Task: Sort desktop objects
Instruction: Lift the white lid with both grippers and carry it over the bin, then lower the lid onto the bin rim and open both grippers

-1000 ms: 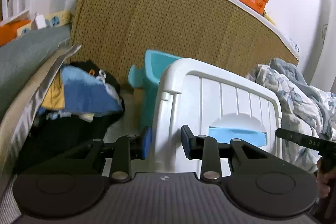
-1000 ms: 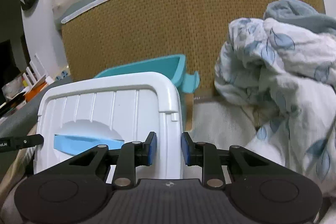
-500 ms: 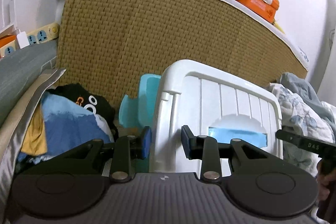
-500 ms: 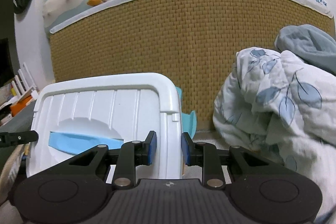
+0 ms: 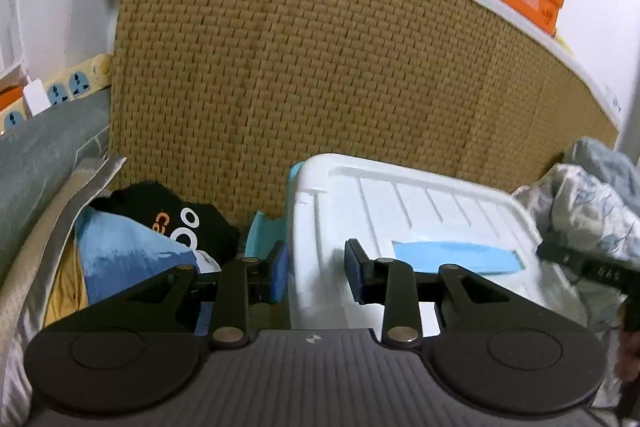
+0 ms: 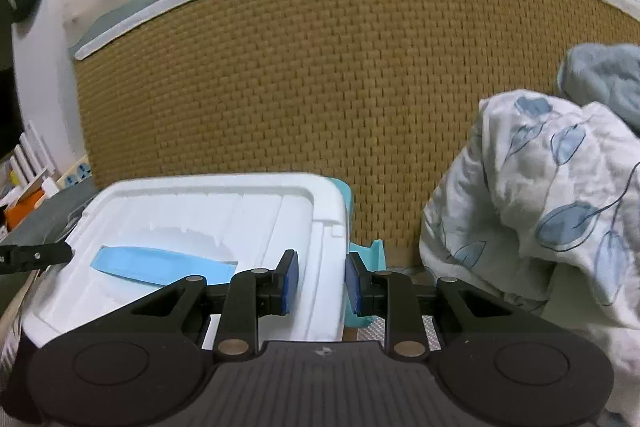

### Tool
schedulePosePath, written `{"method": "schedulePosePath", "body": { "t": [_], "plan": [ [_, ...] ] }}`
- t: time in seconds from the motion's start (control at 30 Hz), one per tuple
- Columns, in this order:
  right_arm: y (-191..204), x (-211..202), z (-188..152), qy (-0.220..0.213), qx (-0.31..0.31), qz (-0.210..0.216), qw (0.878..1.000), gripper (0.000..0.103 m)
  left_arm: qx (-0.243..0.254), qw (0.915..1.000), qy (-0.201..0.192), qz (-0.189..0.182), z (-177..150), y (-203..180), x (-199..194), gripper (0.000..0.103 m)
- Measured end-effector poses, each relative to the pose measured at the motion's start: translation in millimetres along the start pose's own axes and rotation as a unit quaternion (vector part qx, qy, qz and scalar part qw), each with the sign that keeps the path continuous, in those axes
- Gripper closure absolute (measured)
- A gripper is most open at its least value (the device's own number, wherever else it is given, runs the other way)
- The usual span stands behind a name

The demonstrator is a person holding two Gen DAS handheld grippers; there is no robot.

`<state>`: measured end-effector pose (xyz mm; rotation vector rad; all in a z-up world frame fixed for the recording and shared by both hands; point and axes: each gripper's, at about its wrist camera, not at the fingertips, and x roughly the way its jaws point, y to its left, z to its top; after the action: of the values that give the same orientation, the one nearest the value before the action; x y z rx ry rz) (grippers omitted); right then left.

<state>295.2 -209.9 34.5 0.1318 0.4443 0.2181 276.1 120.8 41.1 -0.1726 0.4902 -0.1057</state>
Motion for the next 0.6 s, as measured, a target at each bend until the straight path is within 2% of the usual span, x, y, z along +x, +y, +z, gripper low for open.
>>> {"method": "schedulePosePath", "body": {
  "t": [0.37,0.43,0.6],
  "plan": [
    [1.4,20.5,12.7,-0.002,0.000,-0.008,1.000,0.074,0.007,0.9997,0.000,0.022,17.4,-6.9,30.7,0.069],
    [1.6,24.2,14.9,-0.003,0.002,-0.009,1.000,0.074,0.006,0.9997,0.001,0.022,20.0,-8.3,35.5,0.062],
    [3.5,31.9,18.4,-0.008,0.002,-0.016,1.000,0.073,0.009,0.9997,-0.004,0.024,21.0,-11.8,43.7,0.055]
  ]
}}
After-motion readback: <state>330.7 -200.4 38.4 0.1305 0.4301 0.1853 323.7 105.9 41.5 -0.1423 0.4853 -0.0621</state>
